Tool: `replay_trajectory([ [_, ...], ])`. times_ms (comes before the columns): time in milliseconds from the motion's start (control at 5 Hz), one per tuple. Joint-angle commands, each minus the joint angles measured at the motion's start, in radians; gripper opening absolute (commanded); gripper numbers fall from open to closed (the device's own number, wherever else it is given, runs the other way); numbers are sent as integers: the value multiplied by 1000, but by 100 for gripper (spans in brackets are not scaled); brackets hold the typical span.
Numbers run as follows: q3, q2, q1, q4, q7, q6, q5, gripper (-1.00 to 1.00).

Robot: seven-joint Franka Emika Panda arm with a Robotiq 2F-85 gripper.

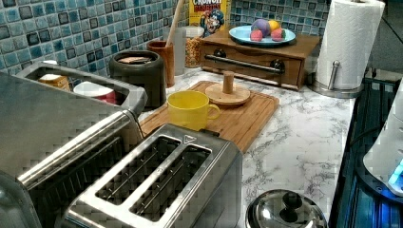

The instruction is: Open the lid of the tea container.

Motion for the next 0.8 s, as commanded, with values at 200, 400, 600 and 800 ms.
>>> replay_trajectory([
  [200,7,-3,13,-31,54,23,-53,-100],
  [400,-1,-17,2,-86,61,37,-50,-100],
  [600,-22,-34,-11,-160,94,65,-69,-100],
  [800,-54,-54,-38,-246,90,99,-50,-100],
])
